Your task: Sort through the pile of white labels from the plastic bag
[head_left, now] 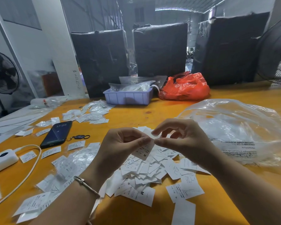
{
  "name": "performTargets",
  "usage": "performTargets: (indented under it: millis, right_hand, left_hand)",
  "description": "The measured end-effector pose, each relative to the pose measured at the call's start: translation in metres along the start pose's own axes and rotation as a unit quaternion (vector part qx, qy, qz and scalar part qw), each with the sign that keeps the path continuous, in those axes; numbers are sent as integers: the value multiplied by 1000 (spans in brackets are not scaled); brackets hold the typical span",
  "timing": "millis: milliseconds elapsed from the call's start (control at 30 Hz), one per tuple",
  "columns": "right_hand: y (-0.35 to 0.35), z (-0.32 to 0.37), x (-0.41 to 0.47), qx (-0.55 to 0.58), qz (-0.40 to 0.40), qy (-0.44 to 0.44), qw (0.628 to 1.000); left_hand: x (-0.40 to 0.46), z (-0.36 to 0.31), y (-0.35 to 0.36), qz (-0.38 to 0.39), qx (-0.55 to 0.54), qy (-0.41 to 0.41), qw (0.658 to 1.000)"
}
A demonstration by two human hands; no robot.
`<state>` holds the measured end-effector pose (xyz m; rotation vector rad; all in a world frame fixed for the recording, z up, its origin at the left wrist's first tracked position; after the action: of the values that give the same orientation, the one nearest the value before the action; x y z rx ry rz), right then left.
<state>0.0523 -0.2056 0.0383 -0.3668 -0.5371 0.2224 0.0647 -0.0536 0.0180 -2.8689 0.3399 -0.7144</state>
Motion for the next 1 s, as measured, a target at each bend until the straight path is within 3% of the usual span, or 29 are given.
performTargets:
  millis: [433,700,900,1000]
  right_hand:
    - [11,-6,0,-38,18,12,999]
    - [-1,-18,2,71,-44,37,996]
    - [2,-33,2,36,-36,65,997]
    - [2,-38,2,23,-30,72,997]
  left_hand:
    - [2,4,3,24,14,-18,999]
    - [5,7,-12,32,71,-33,996]
    - [8,8,-53,-8,69,-89,994]
    - [8,0,-82,-77,40,-102,991]
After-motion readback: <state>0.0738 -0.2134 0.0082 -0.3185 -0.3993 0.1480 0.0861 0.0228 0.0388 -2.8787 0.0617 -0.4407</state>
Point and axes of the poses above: each hand's wrist, its own x-axis towards the middle knuckle, its own y-axis out of the palm, z = x × y, the point moved 9 cm from there along x, towards the middle knuckle, and after that the axes turned 4 degrees about y, right-handed, at the moved point
